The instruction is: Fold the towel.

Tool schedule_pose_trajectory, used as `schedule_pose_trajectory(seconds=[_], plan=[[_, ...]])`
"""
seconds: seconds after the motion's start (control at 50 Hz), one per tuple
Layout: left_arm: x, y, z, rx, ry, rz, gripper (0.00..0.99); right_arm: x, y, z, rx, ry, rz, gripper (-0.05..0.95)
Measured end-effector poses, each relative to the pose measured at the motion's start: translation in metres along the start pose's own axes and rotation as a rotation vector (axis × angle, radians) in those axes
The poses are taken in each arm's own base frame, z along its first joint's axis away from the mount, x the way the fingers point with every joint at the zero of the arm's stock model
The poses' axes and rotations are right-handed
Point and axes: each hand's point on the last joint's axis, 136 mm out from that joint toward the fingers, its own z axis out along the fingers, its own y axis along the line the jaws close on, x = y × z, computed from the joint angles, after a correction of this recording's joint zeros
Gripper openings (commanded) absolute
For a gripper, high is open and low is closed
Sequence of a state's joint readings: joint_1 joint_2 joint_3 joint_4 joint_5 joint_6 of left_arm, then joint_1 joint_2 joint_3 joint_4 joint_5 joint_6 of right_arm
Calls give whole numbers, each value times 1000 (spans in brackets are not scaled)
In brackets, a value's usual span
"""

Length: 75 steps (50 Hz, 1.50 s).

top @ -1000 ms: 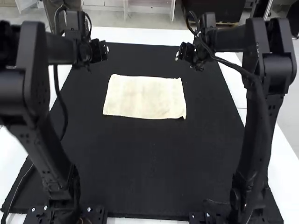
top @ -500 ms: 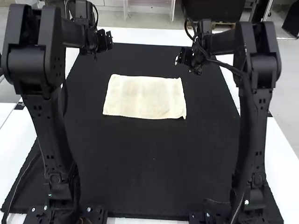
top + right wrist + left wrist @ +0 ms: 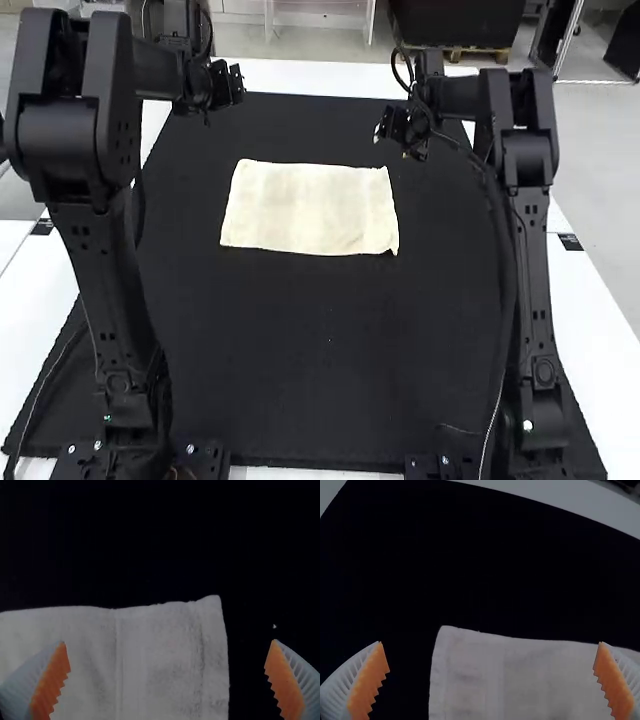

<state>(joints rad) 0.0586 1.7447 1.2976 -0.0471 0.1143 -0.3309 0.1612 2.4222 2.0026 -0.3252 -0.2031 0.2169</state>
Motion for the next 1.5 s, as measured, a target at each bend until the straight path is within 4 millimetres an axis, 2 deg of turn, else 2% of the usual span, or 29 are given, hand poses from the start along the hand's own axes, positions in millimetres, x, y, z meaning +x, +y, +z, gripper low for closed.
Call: schedule_pose_trajectory(seconds=[0.28, 0.54, 0.96, 1.38, 1.5], plan=[[5, 2, 5, -3, 11, -1, 969, 6, -12, 21, 19, 68, -16, 908], [8, 3, 8, -5, 18, -2, 969, 9, -25, 23, 45, 144, -6, 908], [10, 3, 8, -7, 25, -3, 969, 2, -18, 21, 41, 146, -22, 908], [10, 3, 8, -7, 25, -3, 969, 10, -6, 23, 33, 167, -36, 908], [10, 3, 8, -7, 25, -3, 969, 17, -3, 29, 28, 182, -39, 908]])
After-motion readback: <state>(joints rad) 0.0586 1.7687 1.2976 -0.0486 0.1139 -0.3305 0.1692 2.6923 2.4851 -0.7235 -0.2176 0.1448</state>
